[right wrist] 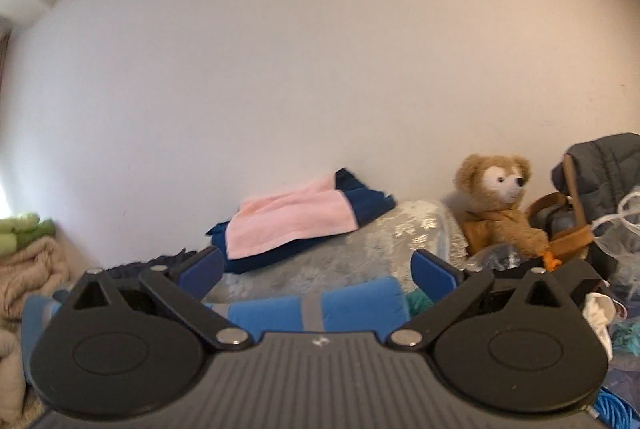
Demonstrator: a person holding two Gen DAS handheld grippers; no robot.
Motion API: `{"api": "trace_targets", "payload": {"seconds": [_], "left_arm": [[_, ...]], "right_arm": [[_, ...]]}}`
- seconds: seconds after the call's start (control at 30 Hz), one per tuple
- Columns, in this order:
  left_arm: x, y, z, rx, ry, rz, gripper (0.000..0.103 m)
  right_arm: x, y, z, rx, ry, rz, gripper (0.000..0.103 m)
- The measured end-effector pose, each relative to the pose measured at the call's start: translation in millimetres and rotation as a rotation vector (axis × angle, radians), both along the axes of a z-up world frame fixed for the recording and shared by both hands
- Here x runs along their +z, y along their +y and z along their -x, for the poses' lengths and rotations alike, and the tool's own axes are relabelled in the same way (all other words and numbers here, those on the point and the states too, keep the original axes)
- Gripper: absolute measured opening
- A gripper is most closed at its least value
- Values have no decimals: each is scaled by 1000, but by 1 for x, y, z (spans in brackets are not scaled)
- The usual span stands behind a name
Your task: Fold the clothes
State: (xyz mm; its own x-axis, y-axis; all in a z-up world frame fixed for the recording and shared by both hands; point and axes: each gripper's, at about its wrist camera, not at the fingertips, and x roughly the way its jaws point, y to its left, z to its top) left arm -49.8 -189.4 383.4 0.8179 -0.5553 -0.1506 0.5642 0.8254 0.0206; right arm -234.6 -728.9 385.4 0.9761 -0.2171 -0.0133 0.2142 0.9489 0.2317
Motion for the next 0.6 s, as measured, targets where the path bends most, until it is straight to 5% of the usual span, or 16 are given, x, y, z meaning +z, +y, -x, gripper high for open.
{"api": "trace_targets", "payload": {"seconds": [0.27, 0.6], "left_arm": [[-93, -28, 10, -99, 112, 29, 88], [-173, -78, 11, -188, 221, -75, 88]], "right_arm": [[-91, -8, 33, 40, 184, 58, 103], [-224, -24, 94, 28, 351, 29, 99]]}}
